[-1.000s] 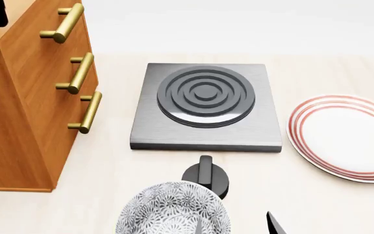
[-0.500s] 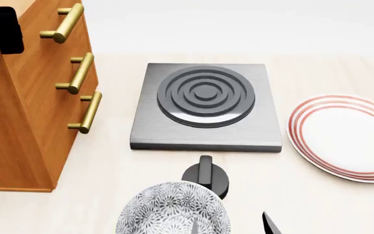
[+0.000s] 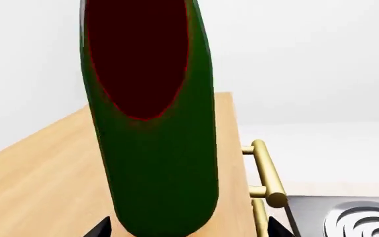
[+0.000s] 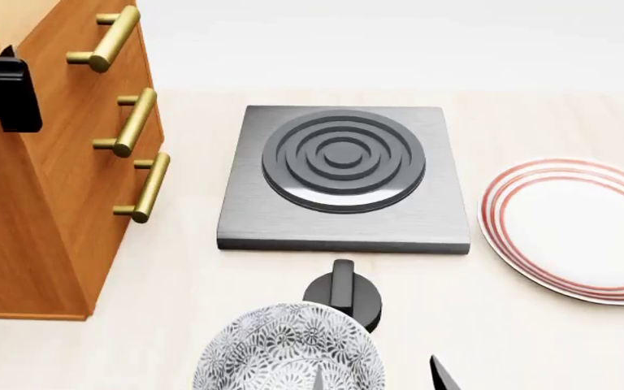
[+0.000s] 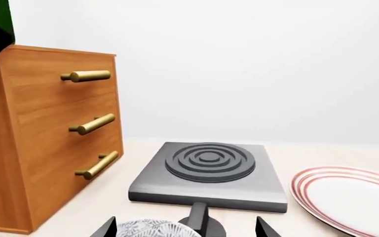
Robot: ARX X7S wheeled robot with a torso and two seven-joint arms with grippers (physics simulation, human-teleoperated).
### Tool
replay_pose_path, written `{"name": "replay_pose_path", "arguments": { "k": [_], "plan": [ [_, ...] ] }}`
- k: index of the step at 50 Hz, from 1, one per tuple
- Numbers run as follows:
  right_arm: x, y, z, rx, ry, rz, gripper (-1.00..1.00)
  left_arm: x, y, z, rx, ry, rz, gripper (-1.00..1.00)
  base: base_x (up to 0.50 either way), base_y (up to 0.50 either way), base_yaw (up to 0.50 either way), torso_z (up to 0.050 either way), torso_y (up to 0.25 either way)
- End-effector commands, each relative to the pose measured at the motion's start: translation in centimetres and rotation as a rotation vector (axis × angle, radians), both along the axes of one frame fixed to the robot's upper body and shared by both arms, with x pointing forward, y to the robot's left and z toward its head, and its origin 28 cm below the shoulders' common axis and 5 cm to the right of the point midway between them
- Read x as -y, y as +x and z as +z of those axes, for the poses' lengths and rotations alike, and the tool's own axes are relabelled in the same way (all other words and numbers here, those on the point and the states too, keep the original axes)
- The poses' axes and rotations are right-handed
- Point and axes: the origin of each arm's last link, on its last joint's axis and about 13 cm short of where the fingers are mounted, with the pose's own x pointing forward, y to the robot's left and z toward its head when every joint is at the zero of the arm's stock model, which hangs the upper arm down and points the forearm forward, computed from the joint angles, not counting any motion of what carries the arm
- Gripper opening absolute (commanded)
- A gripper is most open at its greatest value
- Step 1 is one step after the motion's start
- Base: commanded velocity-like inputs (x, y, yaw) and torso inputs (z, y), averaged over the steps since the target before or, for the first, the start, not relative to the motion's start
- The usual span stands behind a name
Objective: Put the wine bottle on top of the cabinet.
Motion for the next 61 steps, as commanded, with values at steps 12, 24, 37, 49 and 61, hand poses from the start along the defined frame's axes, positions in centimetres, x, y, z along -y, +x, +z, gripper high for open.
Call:
{"name": "replay_pose_path", "arguments": {
  "k": [12,24,37,49,61],
  "plan": [
    [-0.2,0.1,0.1,0.011,-0.001,0.007,1.0,3.2,-6.6,-3.8,0.082,0.006,-0.231,1.0,0.0,0.0,0.0,0.0,0.0],
    [-0.2,0.0,0.3,0.016,0.003,0.008,1.0,4.6,-11.6,-8.6,0.091,-0.037,-0.246,1.0,0.0,0.0,0.0,0.0,0.0],
    [-0.3,0.0,0.1,0.012,-0.001,0.016,1.0,6.0,-14.2,-12.1,0.07,-0.125,-0.239,1.0,0.0,0.0,0.0,0.0,0.0],
    [-0.4,-0.1,0.2,0.014,-0.001,0.02,1.0,7.3,-16.5,-13.4,0.063,-0.14,-0.252,1.0,0.0,0.0,0.0,0.0,0.0],
    [-0.2,0.0,0.3,0.015,0.011,0.018,1.0,8.3,-16.4,-14.6,0.036,-0.081,-0.276,1.0,0.0,0.0,0.0,0.0,0.0]
  ]
}}
